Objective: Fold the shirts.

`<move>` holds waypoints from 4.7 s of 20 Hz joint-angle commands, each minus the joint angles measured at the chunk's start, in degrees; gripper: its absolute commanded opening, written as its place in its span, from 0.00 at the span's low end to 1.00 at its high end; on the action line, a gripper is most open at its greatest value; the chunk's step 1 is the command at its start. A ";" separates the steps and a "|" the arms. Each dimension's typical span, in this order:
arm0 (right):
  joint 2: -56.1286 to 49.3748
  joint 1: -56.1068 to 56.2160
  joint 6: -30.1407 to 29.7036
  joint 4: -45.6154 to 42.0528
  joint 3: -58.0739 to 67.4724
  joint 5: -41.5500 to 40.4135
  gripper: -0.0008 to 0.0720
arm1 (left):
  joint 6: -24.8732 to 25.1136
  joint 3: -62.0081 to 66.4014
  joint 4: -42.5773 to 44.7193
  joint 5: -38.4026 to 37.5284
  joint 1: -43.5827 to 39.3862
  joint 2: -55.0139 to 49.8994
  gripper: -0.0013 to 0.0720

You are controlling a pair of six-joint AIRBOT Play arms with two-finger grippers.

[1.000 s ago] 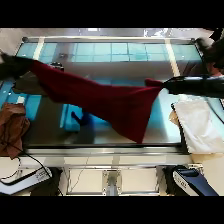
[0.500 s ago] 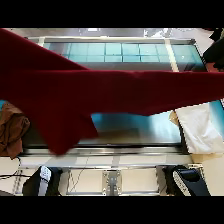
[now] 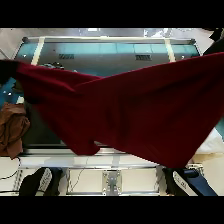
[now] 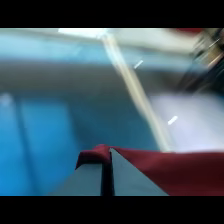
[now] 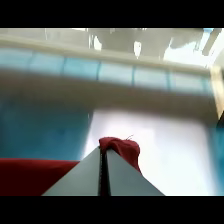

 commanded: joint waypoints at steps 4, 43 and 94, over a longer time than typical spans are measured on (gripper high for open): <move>-30.86 0.04 -0.02 3.43 -0.22 0.20 0.02 | -6.51 0.00 49.00 7.41 -23.50 -25.66 0.03; 0.31 -33.00 -15.98 38.62 -58.73 -8.48 0.57 | 7.48 -36.22 -7.78 5.66 16.98 -35.71 0.97; -4.87 -21.94 -7.13 66.86 -89.07 -39.50 0.02 | 10.54 -33.09 -13.84 8.66 4.50 -39.52 0.03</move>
